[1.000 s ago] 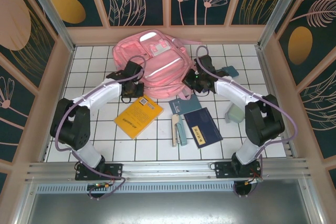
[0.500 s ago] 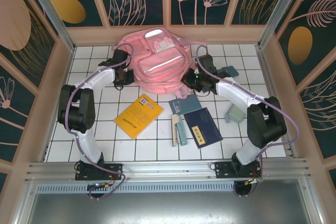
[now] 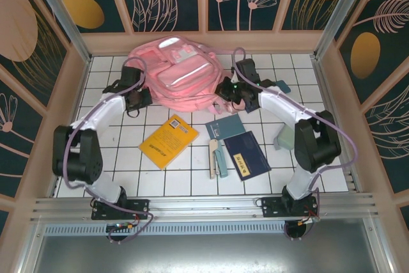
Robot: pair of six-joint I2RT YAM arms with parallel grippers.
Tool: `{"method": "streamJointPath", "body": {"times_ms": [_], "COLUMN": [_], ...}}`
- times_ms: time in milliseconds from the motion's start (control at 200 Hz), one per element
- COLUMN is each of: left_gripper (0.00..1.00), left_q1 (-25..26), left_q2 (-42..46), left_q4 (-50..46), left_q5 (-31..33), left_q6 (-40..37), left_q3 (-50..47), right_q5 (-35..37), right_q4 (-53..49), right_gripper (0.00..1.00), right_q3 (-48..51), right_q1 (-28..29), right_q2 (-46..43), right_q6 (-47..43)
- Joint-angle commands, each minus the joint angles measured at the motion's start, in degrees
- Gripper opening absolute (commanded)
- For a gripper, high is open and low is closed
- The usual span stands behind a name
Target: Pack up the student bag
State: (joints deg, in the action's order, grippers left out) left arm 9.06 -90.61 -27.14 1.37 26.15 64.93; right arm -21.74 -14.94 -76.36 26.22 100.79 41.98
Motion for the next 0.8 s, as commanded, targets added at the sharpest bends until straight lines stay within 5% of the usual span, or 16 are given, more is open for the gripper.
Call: {"method": "streamJointPath", "body": {"times_ms": [0, 200, 430, 580, 650, 795], "left_gripper": [0.00, 0.00, 0.00, 0.00, 0.17, 0.31], "left_q1": [-4.6, -4.6, -4.8, -4.8, -4.8, -4.7], "left_q2": [7.3, 16.1, 10.6, 9.0, 9.7, 11.5], "left_q4": [-6.4, -7.7, -8.6, -6.7, -5.9, -5.7], "left_q5": [11.1, 5.3, 17.3, 9.7, 6.2, 1.7], "left_q6": [4.0, 5.6, 4.8, 4.4, 4.3, 3.6], "left_q3": [-5.7, -13.2, -13.2, -12.1, -12.2, -11.3], "right_q5": [5.5, 4.4, 4.3, -0.5, -1.8, -2.9], "right_q4": [-2.8, -4.7, -4.8, -3.5, -3.6, -2.8], "right_gripper": [0.00, 0.00, 0.00, 0.00, 0.00, 0.12], "right_q3": [-6.0, -15.9, -20.3, -19.7, -20.0, -20.9], "right_q1": [-3.9, -4.0, -7.4, -7.7, -7.3, -6.9], "right_q2": [3.9, 13.1, 16.9, 17.7, 19.0, 21.4], "right_q6": [-6.1, -10.6, -11.6, -13.0, -13.5, -13.8]}}
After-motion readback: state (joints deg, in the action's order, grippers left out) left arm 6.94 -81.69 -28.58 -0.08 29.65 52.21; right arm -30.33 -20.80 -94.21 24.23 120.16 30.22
